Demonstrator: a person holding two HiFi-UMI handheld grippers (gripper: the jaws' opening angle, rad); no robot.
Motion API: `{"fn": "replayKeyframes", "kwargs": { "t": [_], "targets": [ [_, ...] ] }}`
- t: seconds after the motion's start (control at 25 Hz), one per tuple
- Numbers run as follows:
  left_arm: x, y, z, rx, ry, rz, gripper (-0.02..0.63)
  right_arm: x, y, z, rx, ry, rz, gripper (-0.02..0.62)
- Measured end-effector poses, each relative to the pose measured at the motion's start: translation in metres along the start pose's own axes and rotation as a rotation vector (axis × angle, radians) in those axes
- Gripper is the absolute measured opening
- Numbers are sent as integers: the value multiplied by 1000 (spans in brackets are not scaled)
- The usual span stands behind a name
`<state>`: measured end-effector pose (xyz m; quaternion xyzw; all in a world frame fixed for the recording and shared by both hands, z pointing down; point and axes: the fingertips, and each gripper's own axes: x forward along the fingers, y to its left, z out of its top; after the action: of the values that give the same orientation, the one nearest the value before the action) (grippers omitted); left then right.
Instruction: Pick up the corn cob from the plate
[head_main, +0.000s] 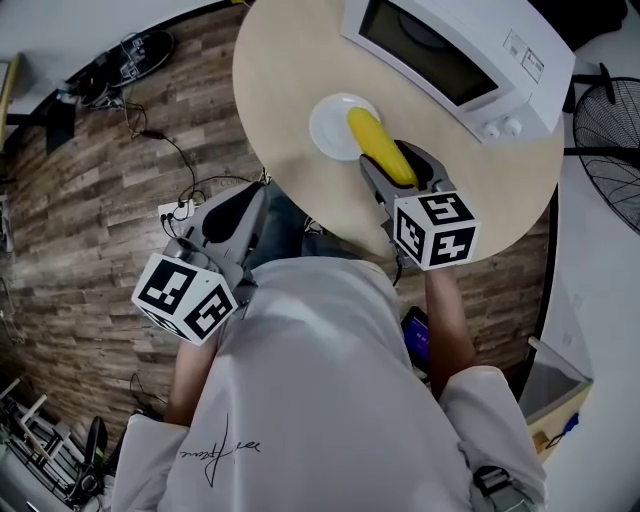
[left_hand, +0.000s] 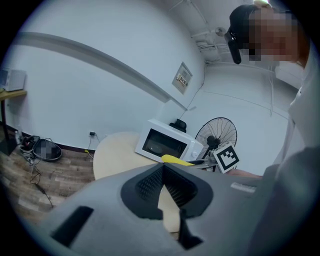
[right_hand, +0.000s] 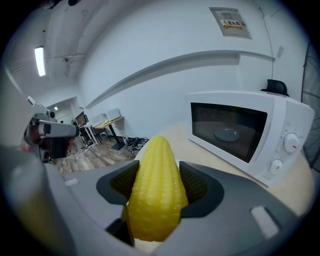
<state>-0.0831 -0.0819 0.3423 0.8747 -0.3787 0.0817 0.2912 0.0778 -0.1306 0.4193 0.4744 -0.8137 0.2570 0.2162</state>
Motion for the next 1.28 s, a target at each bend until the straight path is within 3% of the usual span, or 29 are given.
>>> {"fn": "replayKeyframes", "kwargs": {
  "t": [0.6,1.28],
  "targets": [
    [-3,16,12,-59,-50,24,-8,-21,12,26,53,-106,11,264],
    [-3,29,6,-1,-16,77,-8,-61,23,47,78,-230,15,264]
  ]
}}
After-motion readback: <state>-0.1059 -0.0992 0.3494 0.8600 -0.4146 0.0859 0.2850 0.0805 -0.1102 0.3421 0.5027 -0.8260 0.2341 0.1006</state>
